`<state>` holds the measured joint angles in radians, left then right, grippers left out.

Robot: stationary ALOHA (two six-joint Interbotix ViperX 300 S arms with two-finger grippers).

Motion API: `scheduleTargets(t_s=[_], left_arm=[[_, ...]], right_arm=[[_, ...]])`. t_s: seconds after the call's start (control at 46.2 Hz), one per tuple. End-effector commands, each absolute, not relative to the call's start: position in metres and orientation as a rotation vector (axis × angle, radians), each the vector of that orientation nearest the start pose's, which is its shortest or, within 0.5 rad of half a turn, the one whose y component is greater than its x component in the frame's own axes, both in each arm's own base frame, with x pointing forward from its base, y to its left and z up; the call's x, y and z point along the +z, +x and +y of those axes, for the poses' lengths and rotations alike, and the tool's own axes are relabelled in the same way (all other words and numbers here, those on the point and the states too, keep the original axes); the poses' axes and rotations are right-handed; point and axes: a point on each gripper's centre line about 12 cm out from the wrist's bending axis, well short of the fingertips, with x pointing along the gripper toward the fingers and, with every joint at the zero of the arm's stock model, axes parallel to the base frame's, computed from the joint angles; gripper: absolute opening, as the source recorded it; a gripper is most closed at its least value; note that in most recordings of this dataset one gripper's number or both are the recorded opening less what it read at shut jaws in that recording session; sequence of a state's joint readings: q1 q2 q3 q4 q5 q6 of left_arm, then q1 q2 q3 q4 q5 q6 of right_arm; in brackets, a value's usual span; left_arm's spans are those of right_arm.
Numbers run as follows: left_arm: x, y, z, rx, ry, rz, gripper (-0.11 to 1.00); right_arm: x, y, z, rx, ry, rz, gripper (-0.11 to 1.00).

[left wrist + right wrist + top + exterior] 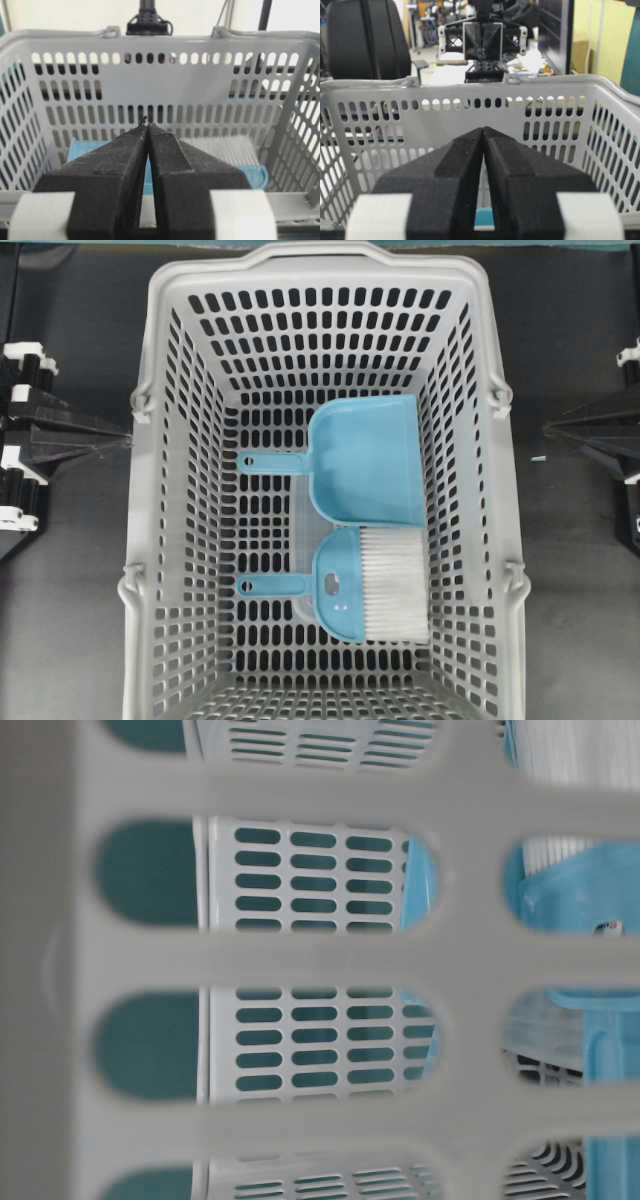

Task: Pick up the hand brush from the shopping basket with the left arm.
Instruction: 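Move the left gripper over the blue hand brush handle in the basket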

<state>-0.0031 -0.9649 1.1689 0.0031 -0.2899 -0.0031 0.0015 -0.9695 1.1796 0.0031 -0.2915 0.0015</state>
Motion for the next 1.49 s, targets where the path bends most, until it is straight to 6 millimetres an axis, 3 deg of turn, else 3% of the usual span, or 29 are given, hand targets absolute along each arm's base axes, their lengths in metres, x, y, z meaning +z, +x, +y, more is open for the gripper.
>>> scheduleTargets(t_s=[0.0,0.087,0.325,0.541,0.801,0.887,1.104,1.169,1.277,1.472], left_arm=[[0.322,0.205,-0.002,-0.013,0.018,-0.089,0.06],[0.338,0.209,-0.001,-0.008,0.004,-0.035,0.0],[0.373,0.229,-0.006,-0.02,0.001,0.207,0.0],[0.374,0.265,-0.021,-0.063,0.025,0.456,0.0],[0.36,0.319,-0.039,-0.088,0.039,0.728,0.0],[0.356,0.33,-0.044,-0.093,0.043,0.803,0.0],[0.351,0.351,-0.052,-0.092,0.048,0.923,0.01],[0.347,0.355,-0.052,-0.087,0.046,0.946,0.02],[0.333,0.36,-0.053,-0.075,0.029,0.994,0.24],[0.309,0.372,-0.062,-0.055,-0.008,1.066,0.8]], right_arm=[[0.307,0.2,0.001,0.004,0.017,-0.117,0.0],[0.312,0.199,0.0,0.0,0.044,-0.098,0.0],[0.319,0.196,0.001,0.002,0.055,0.023,0.0],[0.32,0.193,0.0,-0.001,0.046,0.06,0.0],[0.321,0.194,0.002,0.007,0.052,0.057,0.02],[0.321,0.193,0.003,0.016,0.052,0.053,0.12],[0.32,0.193,0.005,0.027,0.051,0.059,0.65],[0.319,0.193,0.005,0.027,0.051,0.059,0.74],[0.319,0.193,0.006,0.028,0.053,0.058,0.75],[0.318,0.194,0.007,0.037,0.053,0.058,0.74]])
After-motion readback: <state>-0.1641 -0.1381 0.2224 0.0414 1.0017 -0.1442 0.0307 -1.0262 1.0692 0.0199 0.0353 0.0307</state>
